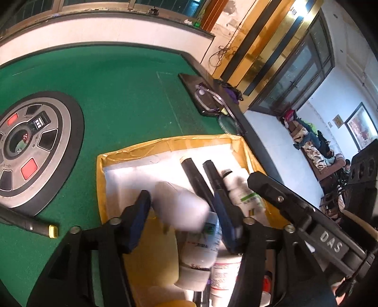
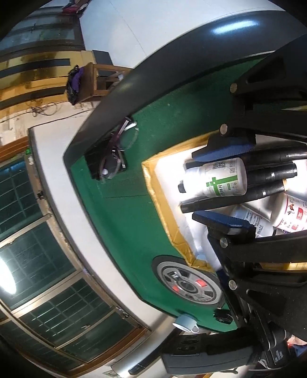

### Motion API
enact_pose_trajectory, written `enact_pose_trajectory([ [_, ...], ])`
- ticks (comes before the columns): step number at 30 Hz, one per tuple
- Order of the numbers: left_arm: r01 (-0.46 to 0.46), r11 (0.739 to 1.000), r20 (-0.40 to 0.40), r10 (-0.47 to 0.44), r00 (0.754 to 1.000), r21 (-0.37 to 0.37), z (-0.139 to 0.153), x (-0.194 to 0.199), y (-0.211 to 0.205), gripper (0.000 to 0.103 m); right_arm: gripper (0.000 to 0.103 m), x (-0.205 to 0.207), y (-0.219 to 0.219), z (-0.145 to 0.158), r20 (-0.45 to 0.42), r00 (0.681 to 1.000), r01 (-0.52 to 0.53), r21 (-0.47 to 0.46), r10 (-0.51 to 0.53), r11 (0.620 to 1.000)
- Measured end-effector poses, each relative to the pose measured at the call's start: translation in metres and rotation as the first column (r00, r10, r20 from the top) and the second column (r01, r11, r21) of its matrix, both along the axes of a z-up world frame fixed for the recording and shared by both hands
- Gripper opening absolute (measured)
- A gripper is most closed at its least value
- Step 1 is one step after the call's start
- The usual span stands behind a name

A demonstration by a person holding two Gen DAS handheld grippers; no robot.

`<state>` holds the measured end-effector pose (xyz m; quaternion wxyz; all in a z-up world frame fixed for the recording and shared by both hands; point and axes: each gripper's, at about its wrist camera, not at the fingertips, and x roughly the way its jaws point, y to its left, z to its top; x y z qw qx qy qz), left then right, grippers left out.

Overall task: Organize rigid objects
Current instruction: 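Lower into the tray and open both tools to release box and bottle, then grasp the black cone-shaped part with the left tool while the right tool grasps a black marker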

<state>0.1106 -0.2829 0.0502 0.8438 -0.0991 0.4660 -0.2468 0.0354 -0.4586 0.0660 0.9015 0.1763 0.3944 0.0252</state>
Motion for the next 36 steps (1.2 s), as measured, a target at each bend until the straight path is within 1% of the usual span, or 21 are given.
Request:
enact_pose_trajectory([
  [4,0.009,1.0,0.009,-0.009,1.0,-0.018,0.012,-0.006,0.008,0.055,0.039,-0.008,-0.006,0.007,0.037,0.999,0.036,0.016,-0.036,0.999],
  [8,0.011,0.999,0.044,-0.01,0.999,-0.04,0.027,-0.021,0.024,0.055,0.039,-0.023,-0.01,0.02,0.085,0.994,0.071,0.038,-0.074,0.997],
  [12,-0.002,0.999,0.092,0.005,0.996,-0.037,0.038,-0.037,0.045,0.055,0.039,-0.038,-0.003,0.029,0.127,0.99,0.057,0.077,-0.067,0.995],
  [17,-0.021,0.999,0.123,0.025,0.992,-0.036,0.041,-0.054,0.072,0.055,0.039,-0.046,0.028,0.033,0.138,0.99,-0.013,0.084,0.002,0.996],
  [19,-0.027,0.999,0.146,0.031,0.989,-0.026,0.043,-0.06,0.082,0.055,0.039,-0.046,0.044,0.034,0.135,0.99,-0.053,0.089,0.041,0.995],
  [23,-0.049,0.999,0.202,0.048,0.978,0.0,0.044,-0.073,0.114,0.056,0.039,-0.047,0.084,0.034,0.115,0.985,-0.133,0.065,0.125,0.989],
  [27,-0.14,0.99,0.245,0.134,0.96,0.009,0.038,-0.077,0.165,0.056,0.039,-0.041,0.119,0.028,0.08,0.976,-0.208,0.057,0.203,0.976],
  [28,-0.174,0.985,0.253,0.167,0.953,0.006,0.037,-0.075,0.182,0.056,0.039,-0.04,0.128,0.026,0.071,0.972,-0.227,0.055,0.223,0.972],
  [30,-0.259,0.966,0.28,0.242,0.929,0.024,0.033,-0.069,0.213,0.056,0.039,-0.036,0.146,0.021,0.049,0.964,-0.262,0.054,0.26,0.963],
  [31,-0.305,0.952,0.294,0.282,0.913,0.034,0.03,-0.065,0.229,0.056,0.039,-0.032,0.153,0.018,0.036,0.961,-0.277,0.055,0.276,0.959],
  [33,-0.407,0.913,0.329,0.374,0.867,0.033,0.023,-0.059,0.265,0.056,0.039,-0.019,0.177,0.01,0.001,0.949,-0.315,0.059,0.316,0.947],
  [34,-0.442,0.897,0.34,0.407,0.848,0.026,0.019,-0.057,0.277,0.056,0.039,-0.015,0.187,0.005,-0.019,0.947,-0.32,0.063,0.322,0.945],
  [35,-0.477,0.879,0.358,0.441,0.823,0.014,0.014,-0.058,0.29,0.056,0.039,-0.005,0.2,-0.002,-0.048,0.943,-0.327,0.07,0.33,0.943],
  [36,-0.526,0.851,0.393,0.481,0.784,0.009,0.007,-0.059,0.302,0.056,0.039,0.0,0.209,-0.007,-0.059,0.94,-0.332,0.072,0.336,0.941],
])
